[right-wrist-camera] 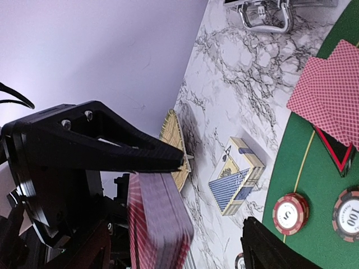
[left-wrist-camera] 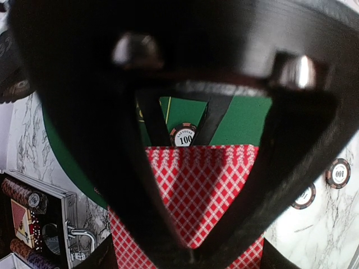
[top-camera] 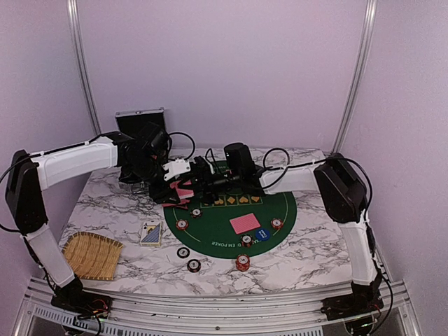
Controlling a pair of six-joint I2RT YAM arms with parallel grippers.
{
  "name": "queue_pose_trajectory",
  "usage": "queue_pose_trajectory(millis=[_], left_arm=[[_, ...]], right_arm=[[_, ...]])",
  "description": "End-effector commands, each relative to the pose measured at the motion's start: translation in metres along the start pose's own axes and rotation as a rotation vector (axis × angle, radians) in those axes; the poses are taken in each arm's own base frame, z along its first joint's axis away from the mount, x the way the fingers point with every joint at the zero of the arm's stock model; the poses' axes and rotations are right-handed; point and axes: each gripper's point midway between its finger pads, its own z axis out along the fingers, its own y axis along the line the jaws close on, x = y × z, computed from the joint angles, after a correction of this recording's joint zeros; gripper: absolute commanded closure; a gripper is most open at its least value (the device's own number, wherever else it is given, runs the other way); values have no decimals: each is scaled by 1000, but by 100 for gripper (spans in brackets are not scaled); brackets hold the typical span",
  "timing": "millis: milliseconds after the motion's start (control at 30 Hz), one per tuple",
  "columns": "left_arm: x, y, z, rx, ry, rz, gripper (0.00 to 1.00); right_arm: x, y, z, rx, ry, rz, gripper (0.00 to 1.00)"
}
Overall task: Distribute texas hold em gaming equipment
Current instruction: Pick up the poker card from the face-down deck piles.
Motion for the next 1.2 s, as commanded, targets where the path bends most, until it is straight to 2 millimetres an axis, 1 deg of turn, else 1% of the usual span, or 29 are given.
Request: queue_pose_trajectory(millis=[0,100,167,300,400,467,533,700,900,1067,1167], left_arm=[[-6,-2,0,16,-12,2,100],[-6,-3,2,19,-11,3,100],[-7,-3,1,19,-13,3,100],[-7,-4,-1,18,-17,4,100],[-7,-4,-3,16,-20,6,100],[-6,-4,-3,14,-17,6,100],[-5,-5,-3,12,-15,10,100],[-3,-5,-3,10,-9,14,100],[-4,-4,-3,9,-10,15,100],[-4,-4,-2,9,-7,13,100],[-3,-4,-2,9,-5,12,100]], right_arm=[[-7,20,17,-66,14,-43,21],[-9,22,24,-78,23,-46,21],[-10,20,27,-80,27,-37,20],[-10,9,32,-70,33,-14,22],[-8,-6,33,-34,37,6,24],[-10,-16,28,1,34,8,26],[-9,-24,22,28,27,11,30],[-8,-35,1,63,8,25,35],[-8,-33,-14,92,4,-4,40],[-7,-29,-21,102,5,-17,49],[-8,-25,-25,106,1,-21,57]])
